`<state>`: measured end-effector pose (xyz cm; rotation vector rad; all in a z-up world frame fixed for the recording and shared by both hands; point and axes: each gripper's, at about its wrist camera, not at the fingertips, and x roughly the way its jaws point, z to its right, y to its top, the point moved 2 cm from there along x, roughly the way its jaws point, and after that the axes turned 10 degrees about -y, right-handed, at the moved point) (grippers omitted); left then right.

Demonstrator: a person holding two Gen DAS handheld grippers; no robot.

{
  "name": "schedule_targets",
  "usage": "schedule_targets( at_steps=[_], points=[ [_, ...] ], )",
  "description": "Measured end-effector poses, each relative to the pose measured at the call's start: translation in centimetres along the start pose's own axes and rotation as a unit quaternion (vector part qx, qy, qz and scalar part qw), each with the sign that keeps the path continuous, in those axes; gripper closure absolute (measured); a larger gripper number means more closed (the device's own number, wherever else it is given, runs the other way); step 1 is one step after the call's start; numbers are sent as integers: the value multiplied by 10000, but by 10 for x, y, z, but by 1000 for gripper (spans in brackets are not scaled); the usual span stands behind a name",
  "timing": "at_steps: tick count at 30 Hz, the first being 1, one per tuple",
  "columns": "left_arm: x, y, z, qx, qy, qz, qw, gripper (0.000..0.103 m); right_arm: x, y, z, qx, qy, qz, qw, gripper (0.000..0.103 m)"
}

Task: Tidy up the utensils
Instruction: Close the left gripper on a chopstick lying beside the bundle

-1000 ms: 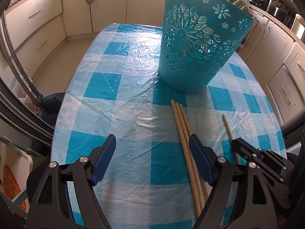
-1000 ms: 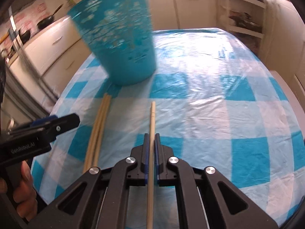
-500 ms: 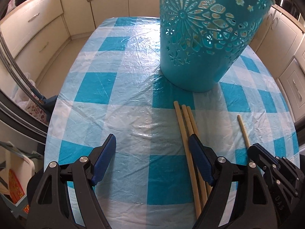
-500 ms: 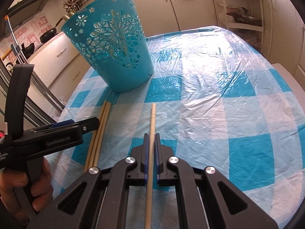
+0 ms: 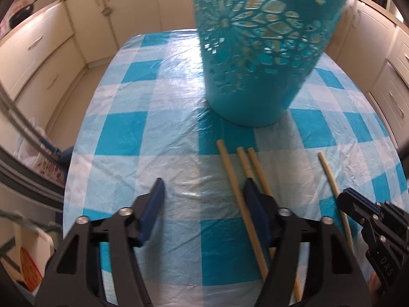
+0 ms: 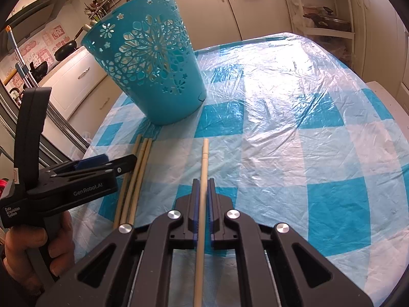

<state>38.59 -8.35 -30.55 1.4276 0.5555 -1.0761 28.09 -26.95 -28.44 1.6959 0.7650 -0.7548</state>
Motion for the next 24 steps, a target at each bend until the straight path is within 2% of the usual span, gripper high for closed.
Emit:
schedule_targets(
  at_steps=[2, 4, 5, 8, 12, 15, 19, 24],
  points=[
    [0, 3, 4, 199, -132, -15, 9997, 73, 0, 1, 0, -23, -4, -31, 10000, 96],
    [2, 7, 10, 426, -346, -53, 9985, 86, 0, 1, -1, -55, -3, -55, 10000, 97],
    [3, 9, 11, 498, -418, -79, 9979, 89, 1, 2, -1, -63, 1, -76, 10000, 96],
    [6, 13, 14, 663, -571, -260, 9958, 91, 0, 3, -3, -115, -7, -162, 9998, 96],
    [8, 20, 11, 742, -392, -458, 9954, 92, 1, 5, -13, -554, -223, -185, 9980, 97],
    [8, 23, 10, 768, -396, -519, 9949, 98, 5, 8, -15, -689, -261, -156, 9972, 97],
    [-8, 22, 2, 573, -628, -398, 9956, 98, 12, 17, -9, -598, -267, -132, 9978, 97],
    [-50, 26, -12, 343, -880, 12, 9955, 98, 16, 21, -1, -393, -117, -31, 9992, 97]
  ],
)
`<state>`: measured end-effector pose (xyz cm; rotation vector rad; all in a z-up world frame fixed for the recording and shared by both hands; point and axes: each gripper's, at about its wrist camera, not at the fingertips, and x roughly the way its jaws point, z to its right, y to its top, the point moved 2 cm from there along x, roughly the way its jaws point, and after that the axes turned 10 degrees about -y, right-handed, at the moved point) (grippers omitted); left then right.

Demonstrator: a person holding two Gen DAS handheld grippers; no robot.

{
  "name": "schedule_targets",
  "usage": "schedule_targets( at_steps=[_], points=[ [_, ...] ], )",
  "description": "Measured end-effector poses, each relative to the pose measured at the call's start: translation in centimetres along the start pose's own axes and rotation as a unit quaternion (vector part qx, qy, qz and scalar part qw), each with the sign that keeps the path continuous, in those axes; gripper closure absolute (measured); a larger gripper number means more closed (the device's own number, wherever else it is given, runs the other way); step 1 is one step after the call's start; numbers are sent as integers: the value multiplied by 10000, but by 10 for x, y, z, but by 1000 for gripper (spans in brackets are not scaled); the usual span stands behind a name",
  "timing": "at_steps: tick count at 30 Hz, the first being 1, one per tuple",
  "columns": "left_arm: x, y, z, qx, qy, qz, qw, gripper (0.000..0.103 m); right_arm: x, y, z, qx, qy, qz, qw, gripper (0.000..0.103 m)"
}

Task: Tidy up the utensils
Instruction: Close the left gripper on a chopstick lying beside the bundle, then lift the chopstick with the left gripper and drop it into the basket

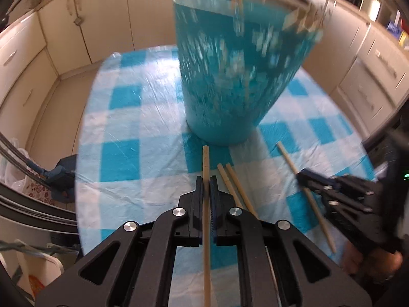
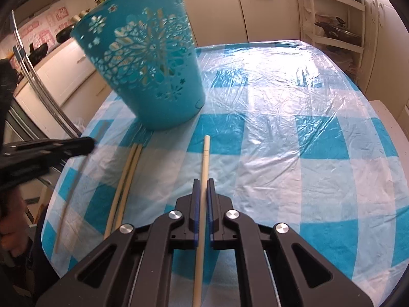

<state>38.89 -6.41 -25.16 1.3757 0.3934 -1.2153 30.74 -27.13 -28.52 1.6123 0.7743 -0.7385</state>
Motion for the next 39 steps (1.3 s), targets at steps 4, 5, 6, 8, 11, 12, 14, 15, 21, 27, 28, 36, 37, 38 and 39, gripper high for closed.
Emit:
schedule_targets(
  at_steps=[4, 5, 6, 8, 11, 12, 14, 15, 21, 27, 28, 36, 37, 38, 39],
  points=[
    [-56, 12, 2, -69, -273, 616, 9977, 98, 2, 0, 9, 199, 221, -49, 9995, 97],
    [-69, 18, 4, -71, -309, 777, 9965, 98, 2, 1, 10, 224, 248, -56, 9994, 97],
    [-80, 22, 7, -64, -331, 920, 9952, 98, 2, 1, 11, 241, 266, -57, 9993, 97],
    [-113, 40, 13, -45, -375, 1373, 9898, 98, 2, 1, 12, 208, 228, -40, 9995, 97],
    [-153, 64, 22, -17, -470, 2028, 9781, 98, 1, 0, 12, 165, 174, -11, 9997, 97],
    [-162, 70, 25, -4, -492, 2169, 9749, 98, 1, 0, 11, 169, 175, -9, 9997, 97],
    [-175, 87, 33, 24, -487, 2552, 9657, 98, 0, 0, 10, 180, 184, -5, 9997, 97],
    [-176, 94, 36, 19, -498, 2657, 9628, 98, 0, -1, 10, 179, 181, -2, 9997, 97],
    [-171, 133, 49, -17, -370, 3353, 9414, 98, 1, -1, 6, 173, 170, 9, 9997, 97],
    [-148, 168, 50, -50, 45, 3862, 9224, 98, 1, 0, 9, 185, 182, 11, 9997, 97],
    [-142, 173, 49, -55, 128, 3943, 9189, 98, 1, 0, 9, 186, 184, 10, 9997, 97],
    [-82, 181, 37, -107, 471, 3694, 9280, 98, 1, 1, 9, 199, 203, 8, 9996, 97],
    [-76, 178, 37, -105, 487, 3628, 9305, 98, 1, 1, 9, 200, 204, 7, 9996, 97],
    [-68, 174, 35, -102, 487, 3521, 9346, 98, 1, 0, 10, 202, 206, 5, 9996, 97],
    [-63, 169, 34, -94, 488, 3452, 9372, 98, 1, 0, 10, 202, 205, 6, 9996, 97]
  ],
)
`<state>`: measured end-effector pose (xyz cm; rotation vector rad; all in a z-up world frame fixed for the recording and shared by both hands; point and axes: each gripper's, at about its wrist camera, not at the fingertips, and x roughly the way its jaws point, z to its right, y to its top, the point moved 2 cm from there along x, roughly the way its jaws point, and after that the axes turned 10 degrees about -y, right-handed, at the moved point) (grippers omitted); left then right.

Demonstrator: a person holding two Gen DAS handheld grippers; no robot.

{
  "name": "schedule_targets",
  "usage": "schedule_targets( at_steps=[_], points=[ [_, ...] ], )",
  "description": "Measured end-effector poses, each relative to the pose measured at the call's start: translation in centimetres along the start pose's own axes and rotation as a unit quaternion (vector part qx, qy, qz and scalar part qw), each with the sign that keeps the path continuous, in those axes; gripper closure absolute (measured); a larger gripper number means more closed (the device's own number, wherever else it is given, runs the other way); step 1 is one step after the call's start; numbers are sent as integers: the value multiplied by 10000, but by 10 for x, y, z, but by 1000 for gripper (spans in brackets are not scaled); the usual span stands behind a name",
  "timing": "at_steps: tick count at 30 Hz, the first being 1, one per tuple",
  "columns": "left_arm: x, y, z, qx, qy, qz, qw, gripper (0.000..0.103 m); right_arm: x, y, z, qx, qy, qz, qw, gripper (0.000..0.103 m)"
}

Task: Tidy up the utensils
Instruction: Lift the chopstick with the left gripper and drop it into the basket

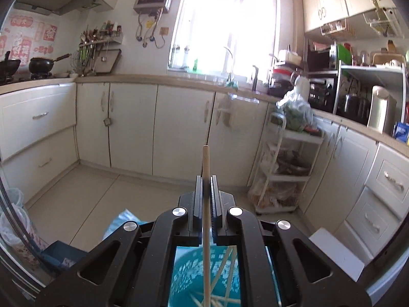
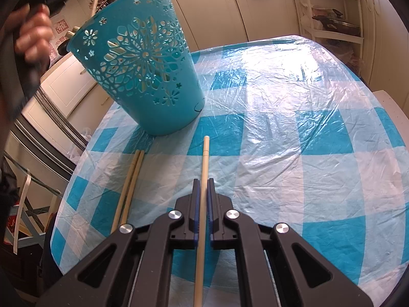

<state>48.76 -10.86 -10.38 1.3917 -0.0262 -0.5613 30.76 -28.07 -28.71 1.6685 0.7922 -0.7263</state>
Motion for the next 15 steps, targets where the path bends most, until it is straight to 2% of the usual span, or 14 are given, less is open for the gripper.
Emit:
schedule_targets(
  at_steps=[6, 7, 9, 11, 13, 15],
  points=[
    [2, -33, -4, 168, 49, -581, 9982, 97, 0, 0, 0, -6, 5, 2, 10000, 97],
    [0, -38, -4, 202, 33, -703, 9973, 93, 0, 0, 0, -16, 14, 6, 10000, 95],
    [-5, -44, -7, 239, 45, -856, 9960, 82, 0, 0, -1, -77, 17, 17, 10000, 92],
    [-15, -48, -11, 235, 74, -893, 9957, 57, -1, 0, -3, -146, 24, 20, 9999, 88],
    [-27, -49, -15, 207, 121, -843, 9962, 48, -1, 1, -3, -155, 37, 5, 9999, 87],
    [-44, -51, -22, 134, 99, -830, 9964, 45, -1, 1, -3, -152, 39, -32, 9999, 87]
  ],
)
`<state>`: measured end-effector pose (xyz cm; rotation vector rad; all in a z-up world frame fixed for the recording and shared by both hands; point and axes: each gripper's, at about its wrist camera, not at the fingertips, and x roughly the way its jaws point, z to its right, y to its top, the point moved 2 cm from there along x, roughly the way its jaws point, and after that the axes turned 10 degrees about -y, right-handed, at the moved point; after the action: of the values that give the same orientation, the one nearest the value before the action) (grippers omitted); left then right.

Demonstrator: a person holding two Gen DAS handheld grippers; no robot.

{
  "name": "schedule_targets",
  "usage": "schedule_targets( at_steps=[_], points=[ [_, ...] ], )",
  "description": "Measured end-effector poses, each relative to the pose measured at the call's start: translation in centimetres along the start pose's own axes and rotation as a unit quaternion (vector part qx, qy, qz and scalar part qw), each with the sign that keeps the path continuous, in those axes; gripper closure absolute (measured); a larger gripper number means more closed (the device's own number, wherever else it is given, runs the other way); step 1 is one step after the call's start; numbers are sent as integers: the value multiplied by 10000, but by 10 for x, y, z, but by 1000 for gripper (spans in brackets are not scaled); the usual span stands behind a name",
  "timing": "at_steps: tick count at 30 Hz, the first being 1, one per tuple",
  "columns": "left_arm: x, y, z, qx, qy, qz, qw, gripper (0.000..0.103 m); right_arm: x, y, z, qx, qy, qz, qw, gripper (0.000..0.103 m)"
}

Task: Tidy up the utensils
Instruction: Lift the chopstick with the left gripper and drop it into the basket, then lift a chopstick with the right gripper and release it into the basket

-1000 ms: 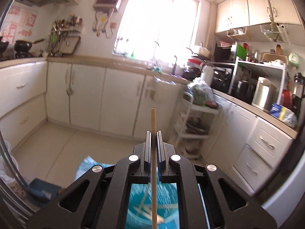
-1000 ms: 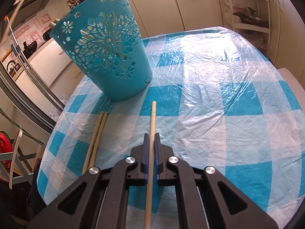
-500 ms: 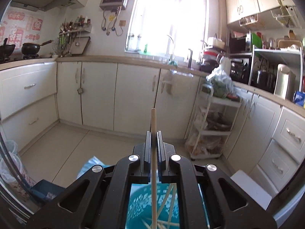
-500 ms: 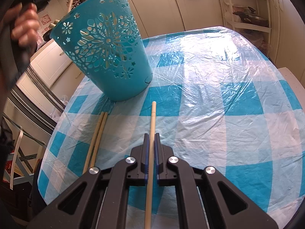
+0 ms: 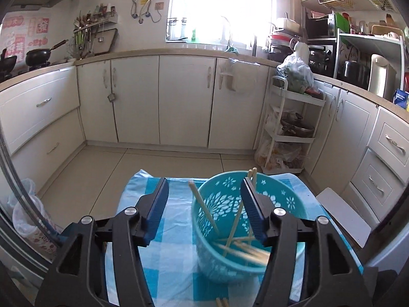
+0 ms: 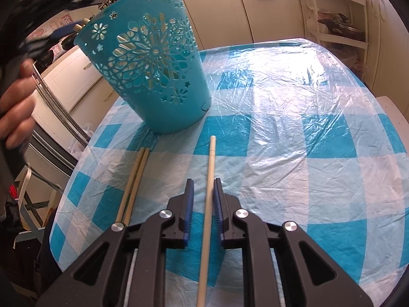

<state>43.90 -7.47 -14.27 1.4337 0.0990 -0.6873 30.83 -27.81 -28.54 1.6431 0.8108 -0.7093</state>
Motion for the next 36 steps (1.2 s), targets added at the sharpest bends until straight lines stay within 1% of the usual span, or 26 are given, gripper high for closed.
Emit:
schedule_targets(
  at_steps=[2, 5, 6, 8, 10, 12, 14, 17, 21, 23, 26, 29, 32, 36],
  points=[
    [-15, -7, -9, -108, 52, 43, 9999, 35, -1, 0, 0, -12, -54, -59, 10000, 87],
    [-36, -20, -27, -320, 140, 83, 9994, 27, -2, 0, -2, -118, -140, -117, 9998, 87],
    [-41, -28, -34, -411, 186, 53, 9990, 26, -2, 1, -4, -211, -204, -145, 9995, 87],
    [-46, -45, -48, -595, 272, -78, 9978, 24, -1, 2, -8, -411, -420, -197, 9981, 93],
    [-46, -64, -60, -790, 334, -264, 9960, 24, -1, 3, -12, -605, -578, -216, 9963, 97],
    [-42, -83, -70, -1008, 344, -478, 9932, 24, -1, 2, -13, -710, -650, -205, 9951, 97],
    [-38, -102, -76, -1168, 353, -654, 9904, 24, -3, 1, -11, -643, -662, -221, 9955, 97],
    [-32, -122, -77, -1227, 353, -861, 9881, 24, -17, -2, -4, -305, -387, -124, 9987, 97],
    [-23, -141, -73, -1174, 321, -1086, 9866, 24, -53, 4, 5, 87, 96, 266, 9996, 97],
    [-19, -149, -73, -1166, 331, -1173, 9857, 23, -78, 15, 10, 285, 382, 601, 9971, 97],
    [-15, -158, -75, -1234, 375, -1258, 9836, 22, -106, 34, 10, 438, 623, 1002, 9920, 97],
    [-10, -167, -78, -1319, 409, -1362, 9810, 21, -137, 62, 2, 539, 944, 1503, 9826, 97],
    [-9, -167, -77, -1312, 416, -1401, 9805, 20, -153, 92, -14, 521, 1199, 1912, 9728, 97],
    [-6, -170, -71, -1162, 431, -1477, 9812, 18, -155, 138, -42, 439, 1246, 2391, 9620, 97]
  ],
)
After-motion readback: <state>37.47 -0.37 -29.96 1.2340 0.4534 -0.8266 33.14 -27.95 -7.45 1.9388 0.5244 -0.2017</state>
